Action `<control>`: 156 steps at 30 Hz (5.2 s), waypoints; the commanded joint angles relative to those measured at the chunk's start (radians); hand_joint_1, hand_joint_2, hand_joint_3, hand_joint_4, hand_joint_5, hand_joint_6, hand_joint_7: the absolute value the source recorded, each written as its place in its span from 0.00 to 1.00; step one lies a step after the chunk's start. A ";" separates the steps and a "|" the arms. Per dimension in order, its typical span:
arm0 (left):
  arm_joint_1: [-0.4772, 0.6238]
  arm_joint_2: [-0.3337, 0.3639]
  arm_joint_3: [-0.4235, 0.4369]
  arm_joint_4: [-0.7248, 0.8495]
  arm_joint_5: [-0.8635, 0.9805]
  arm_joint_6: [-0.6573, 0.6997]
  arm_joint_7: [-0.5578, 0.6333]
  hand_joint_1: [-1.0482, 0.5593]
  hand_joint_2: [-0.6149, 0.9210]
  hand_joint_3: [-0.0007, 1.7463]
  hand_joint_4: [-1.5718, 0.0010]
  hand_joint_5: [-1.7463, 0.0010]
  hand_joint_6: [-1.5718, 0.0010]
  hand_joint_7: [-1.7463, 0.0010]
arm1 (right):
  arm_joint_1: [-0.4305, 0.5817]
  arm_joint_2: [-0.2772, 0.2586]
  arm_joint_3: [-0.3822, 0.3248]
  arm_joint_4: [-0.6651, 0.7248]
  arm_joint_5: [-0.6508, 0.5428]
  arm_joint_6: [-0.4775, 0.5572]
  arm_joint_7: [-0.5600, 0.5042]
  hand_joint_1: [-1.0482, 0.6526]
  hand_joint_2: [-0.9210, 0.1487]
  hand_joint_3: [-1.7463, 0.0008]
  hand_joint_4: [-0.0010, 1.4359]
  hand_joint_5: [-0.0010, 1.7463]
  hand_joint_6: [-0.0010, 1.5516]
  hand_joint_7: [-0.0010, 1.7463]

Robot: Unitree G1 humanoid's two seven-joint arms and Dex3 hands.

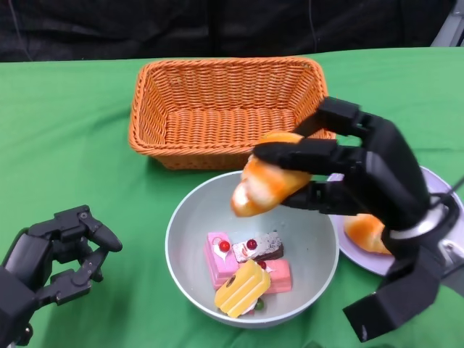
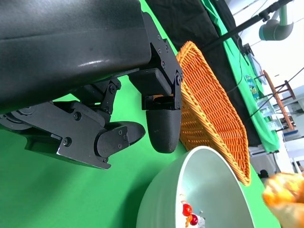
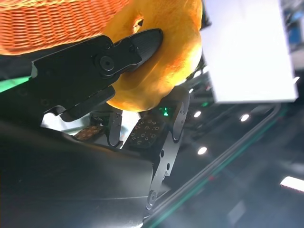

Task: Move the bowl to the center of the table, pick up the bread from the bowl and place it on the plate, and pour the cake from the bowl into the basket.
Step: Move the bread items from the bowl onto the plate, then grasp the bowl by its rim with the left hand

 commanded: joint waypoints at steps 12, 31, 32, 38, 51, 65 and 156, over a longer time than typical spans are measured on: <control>-0.020 0.036 0.014 0.031 -0.011 -0.009 -0.005 0.63 0.91 0.37 0.53 0.06 0.51 0.32 | 0.172 -0.031 -0.256 -0.018 0.039 0.114 -0.067 0.55 0.00 0.97 0.56 0.65 0.63 0.36; -0.037 0.050 0.019 0.053 -0.018 0.005 -0.011 0.65 0.90 0.38 0.52 0.06 0.52 0.30 | 0.190 -0.042 -0.324 0.179 0.041 0.257 -0.215 0.58 0.05 1.00 0.58 0.71 0.68 0.27; -0.036 0.053 0.018 0.053 -0.011 0.000 -0.007 0.65 0.90 0.38 0.52 0.06 0.52 0.30 | 0.179 -0.035 -0.328 0.210 0.037 0.301 -0.230 0.58 0.05 1.00 0.58 0.71 0.68 0.26; -0.033 0.058 0.019 0.052 0.009 -0.009 0.009 0.64 0.91 0.36 0.52 0.07 0.51 0.32 | 0.121 -0.024 -0.310 0.337 0.041 0.381 -0.290 0.58 0.02 0.99 0.55 0.79 0.67 0.27; -0.020 0.058 0.023 0.037 0.010 -0.006 0.013 0.64 0.92 0.33 0.51 0.09 0.50 0.34 | -0.028 0.006 -0.256 0.611 0.097 0.450 -0.261 0.54 0.03 1.00 0.56 0.74 0.66 0.25; -0.013 0.061 0.024 0.029 0.007 -0.002 0.010 0.64 0.93 0.31 0.51 0.09 0.49 0.34 | -0.072 0.057 -0.198 0.710 0.148 0.506 -0.227 0.53 0.04 1.00 0.58 0.66 0.70 0.13; -0.033 0.068 0.014 0.059 -0.013 -0.061 -0.026 0.65 0.94 0.29 0.52 0.20 0.49 0.44 | 0.662 0.297 -0.475 -0.840 0.832 0.683 0.868 0.57 0.21 0.50 0.55 0.83 0.56 0.57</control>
